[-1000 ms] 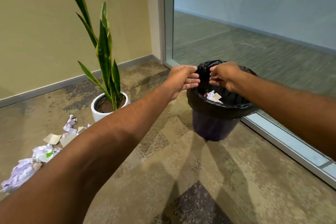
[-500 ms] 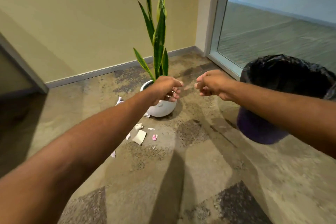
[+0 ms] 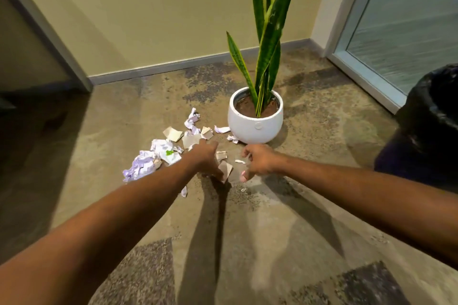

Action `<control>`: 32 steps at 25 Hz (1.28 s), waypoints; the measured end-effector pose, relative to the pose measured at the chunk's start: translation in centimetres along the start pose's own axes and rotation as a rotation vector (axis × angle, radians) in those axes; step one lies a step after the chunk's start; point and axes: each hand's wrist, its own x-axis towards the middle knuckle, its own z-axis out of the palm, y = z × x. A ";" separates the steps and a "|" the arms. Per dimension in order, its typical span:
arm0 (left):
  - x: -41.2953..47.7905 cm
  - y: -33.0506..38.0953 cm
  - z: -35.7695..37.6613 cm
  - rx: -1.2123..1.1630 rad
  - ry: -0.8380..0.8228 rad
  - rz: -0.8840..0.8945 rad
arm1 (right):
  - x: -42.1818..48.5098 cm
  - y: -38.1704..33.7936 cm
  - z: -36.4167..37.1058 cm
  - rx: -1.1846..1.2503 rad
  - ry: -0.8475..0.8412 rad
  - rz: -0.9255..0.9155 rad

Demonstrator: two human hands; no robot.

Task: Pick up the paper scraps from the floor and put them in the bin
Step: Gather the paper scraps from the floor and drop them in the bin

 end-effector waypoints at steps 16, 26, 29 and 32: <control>5.0 -1.5 4.8 -0.303 0.180 0.065 | 3.6 2.7 4.4 -0.014 0.278 -0.148; 5.6 -1.6 3.9 -0.293 0.240 0.082 | 4.9 1.7 3.9 -0.571 0.177 -0.444; 5.5 -2.2 4.0 -0.269 0.212 0.107 | 4.6 2.1 3.8 -0.522 0.127 -0.420; 5.2 -2.9 4.2 -0.272 0.210 0.130 | 4.0 3.0 3.6 -0.407 0.057 -0.405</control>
